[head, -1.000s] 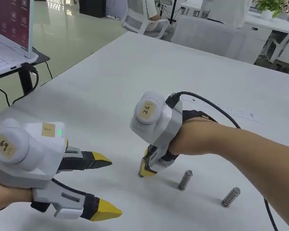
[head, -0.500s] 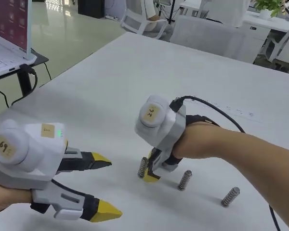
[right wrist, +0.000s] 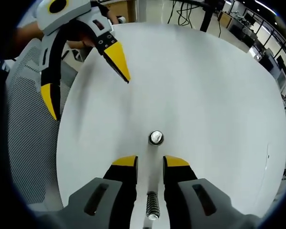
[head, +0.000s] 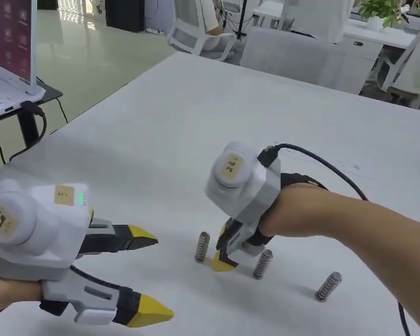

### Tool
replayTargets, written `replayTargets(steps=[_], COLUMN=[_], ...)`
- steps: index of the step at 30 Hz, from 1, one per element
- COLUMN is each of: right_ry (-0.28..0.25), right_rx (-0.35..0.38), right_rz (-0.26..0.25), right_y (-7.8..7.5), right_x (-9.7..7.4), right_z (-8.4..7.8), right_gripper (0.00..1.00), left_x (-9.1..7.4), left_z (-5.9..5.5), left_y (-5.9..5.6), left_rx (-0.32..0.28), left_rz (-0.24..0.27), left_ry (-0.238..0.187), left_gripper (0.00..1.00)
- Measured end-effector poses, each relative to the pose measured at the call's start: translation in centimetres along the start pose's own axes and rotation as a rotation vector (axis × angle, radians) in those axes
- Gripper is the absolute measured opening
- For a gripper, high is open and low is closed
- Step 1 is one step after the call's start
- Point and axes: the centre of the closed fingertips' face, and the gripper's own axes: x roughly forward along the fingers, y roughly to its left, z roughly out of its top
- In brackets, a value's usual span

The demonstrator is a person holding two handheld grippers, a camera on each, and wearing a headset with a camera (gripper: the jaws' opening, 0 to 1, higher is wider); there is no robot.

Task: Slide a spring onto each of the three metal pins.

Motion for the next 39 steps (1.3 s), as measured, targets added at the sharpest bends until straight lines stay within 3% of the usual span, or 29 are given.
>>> replayTargets(steps=[24,39], right_ry=[-0.148,-0.196], right_rx=[0.051,0.091], right_rz=[-0.019,-0.043], right_y=[3.2,5.8], right_x=[-3.5,-4.6], right_z=[0.3,-1.5], right_gripper=[0.24,0.23], left_x=[0.4,0.3], left_z=[0.2,0.1], left_y=[-0.1,-0.4], left_rx=[0.007,0.002], left_rz=[-0.009,-0.005], left_ry=[-0.002,-0.006], left_gripper=[0.59,0.59])
